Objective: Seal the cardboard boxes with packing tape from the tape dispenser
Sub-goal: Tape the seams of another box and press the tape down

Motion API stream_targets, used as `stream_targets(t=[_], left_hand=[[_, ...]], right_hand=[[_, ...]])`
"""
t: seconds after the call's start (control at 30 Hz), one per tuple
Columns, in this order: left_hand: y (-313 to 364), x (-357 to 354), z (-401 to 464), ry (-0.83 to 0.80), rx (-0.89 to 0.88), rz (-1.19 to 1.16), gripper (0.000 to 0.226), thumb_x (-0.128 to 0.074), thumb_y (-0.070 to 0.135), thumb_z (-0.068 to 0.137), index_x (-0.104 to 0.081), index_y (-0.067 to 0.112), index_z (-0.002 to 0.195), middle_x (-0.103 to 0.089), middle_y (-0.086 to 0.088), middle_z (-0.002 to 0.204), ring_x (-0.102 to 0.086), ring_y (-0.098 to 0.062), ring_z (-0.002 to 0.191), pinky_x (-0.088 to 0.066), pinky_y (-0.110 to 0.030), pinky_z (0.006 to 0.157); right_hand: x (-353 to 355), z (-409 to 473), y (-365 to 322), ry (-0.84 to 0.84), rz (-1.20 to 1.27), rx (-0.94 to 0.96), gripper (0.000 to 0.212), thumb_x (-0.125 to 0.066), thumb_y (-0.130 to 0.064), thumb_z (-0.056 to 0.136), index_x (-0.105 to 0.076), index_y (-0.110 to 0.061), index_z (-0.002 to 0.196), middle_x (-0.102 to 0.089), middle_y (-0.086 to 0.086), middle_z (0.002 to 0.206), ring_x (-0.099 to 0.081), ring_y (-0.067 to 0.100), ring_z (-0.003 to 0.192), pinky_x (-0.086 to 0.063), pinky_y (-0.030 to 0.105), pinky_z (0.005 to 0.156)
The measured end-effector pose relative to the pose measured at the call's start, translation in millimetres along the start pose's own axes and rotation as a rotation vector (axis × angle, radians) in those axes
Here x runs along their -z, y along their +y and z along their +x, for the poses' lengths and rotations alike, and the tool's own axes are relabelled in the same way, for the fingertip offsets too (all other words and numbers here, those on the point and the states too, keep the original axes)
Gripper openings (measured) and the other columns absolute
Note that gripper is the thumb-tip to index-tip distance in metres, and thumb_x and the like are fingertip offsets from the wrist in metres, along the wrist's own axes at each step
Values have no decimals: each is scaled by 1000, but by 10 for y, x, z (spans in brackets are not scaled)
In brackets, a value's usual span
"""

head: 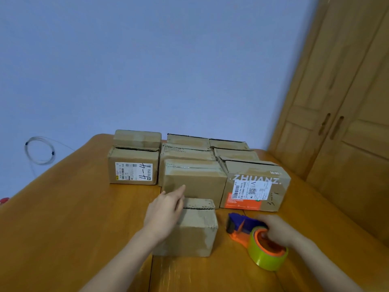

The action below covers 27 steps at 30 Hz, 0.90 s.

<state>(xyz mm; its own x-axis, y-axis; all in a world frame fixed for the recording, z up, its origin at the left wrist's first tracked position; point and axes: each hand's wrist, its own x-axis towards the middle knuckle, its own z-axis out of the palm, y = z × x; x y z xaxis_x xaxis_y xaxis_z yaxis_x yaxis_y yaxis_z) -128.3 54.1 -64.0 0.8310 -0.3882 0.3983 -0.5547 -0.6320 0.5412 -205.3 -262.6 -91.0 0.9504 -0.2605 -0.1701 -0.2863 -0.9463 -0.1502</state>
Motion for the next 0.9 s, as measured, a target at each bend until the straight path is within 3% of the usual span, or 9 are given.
stream_targets(t=[0.1, 0.3, 0.4, 0.5, 0.53, 0.57, 0.7, 0.77, 0.9], left_hand=[[-24, -3, 7, 50, -16, -86, 32, -47, 28, 100, -57, 26, 130, -55, 9, 136, -50, -8, 127, -25, -25, 113], [56, 58, 44, 168, 22, -487, 16, -70, 26, 85, -71, 41, 91, -70, 14, 107, -58, 15, 101, -50, -29, 96], [186, 133, 83, 180, 29, -655, 17, -72, 29, 81, -72, 46, 82, -71, 15, 105, -60, 11, 101, -50, -26, 95], [322, 166, 109, 191, 8, -773, 16, -68, 32, 87, -74, 39, 74, -73, 14, 87, -68, -1, 89, -49, -27, 92], [348, 160, 116, 208, -17, -774, 31, -63, 41, 89, -45, 16, 88, -38, 7, 96, -34, -12, 98, -48, -29, 86], [354, 147, 123, 225, -32, -762, 42, -57, 55, 89, -37, 34, 58, -37, 19, 63, -35, 0, 63, -45, -31, 80], [407, 164, 114, 219, -15, -794, 42, -35, 66, 88, -64, 36, 95, -66, 12, 100, -60, 3, 95, -39, -15, 89], [480, 219, 69, 160, -19, -816, 37, -35, 60, 90, -48, 47, 122, -50, 22, 135, -40, 14, 125, -29, -4, 99], [543, 151, -3, 84, -232, -527, 66, -28, 67, 87, -1, 49, 145, 8, 32, 155, 9, 11, 141, -3, -23, 116]], right_hand=[[156, 12, -44, 60, -38, 1, 44, -64, -11, 86, -58, -25, 127, -59, -4, 128, -54, 15, 116, -44, 26, 92], [747, -193, -308, 434, 188, 97, 30, -67, -1, 82, -66, -13, 110, -66, 1, 103, -57, 19, 101, -40, 25, 78], [912, -372, -623, 537, 322, 235, 28, -68, 1, 81, -66, -17, 103, -64, -5, 93, -55, 14, 87, -37, 9, 69], [934, -488, -858, 542, 400, 313, 18, -69, -12, 77, -63, -25, 89, -67, -7, 84, -59, 6, 81, -42, 17, 67], [930, -509, -914, 536, 422, 328, 16, -66, -20, 73, -63, -26, 87, -67, -9, 82, -59, 3, 81, -41, 16, 66], [927, -529, -963, 521, 437, 339, 18, -62, -25, 69, -63, -28, 87, -67, -10, 82, -59, 2, 81, -41, 16, 65], [914, -579, -1066, 485, 509, 333, 22, -59, -28, 66, -63, -27, 87, -66, -10, 79, -59, 3, 78, -42, 17, 64], [914, -621, -1103, 497, 570, 312, 21, -59, -28, 65, -62, -28, 85, -67, -9, 78, -59, 4, 76, -43, 19, 64], [884, -697, -1219, 521, 652, 305, 20, -63, -26, 70, -62, -31, 89, -69, -5, 88, -62, 12, 85, -50, 33, 74]])
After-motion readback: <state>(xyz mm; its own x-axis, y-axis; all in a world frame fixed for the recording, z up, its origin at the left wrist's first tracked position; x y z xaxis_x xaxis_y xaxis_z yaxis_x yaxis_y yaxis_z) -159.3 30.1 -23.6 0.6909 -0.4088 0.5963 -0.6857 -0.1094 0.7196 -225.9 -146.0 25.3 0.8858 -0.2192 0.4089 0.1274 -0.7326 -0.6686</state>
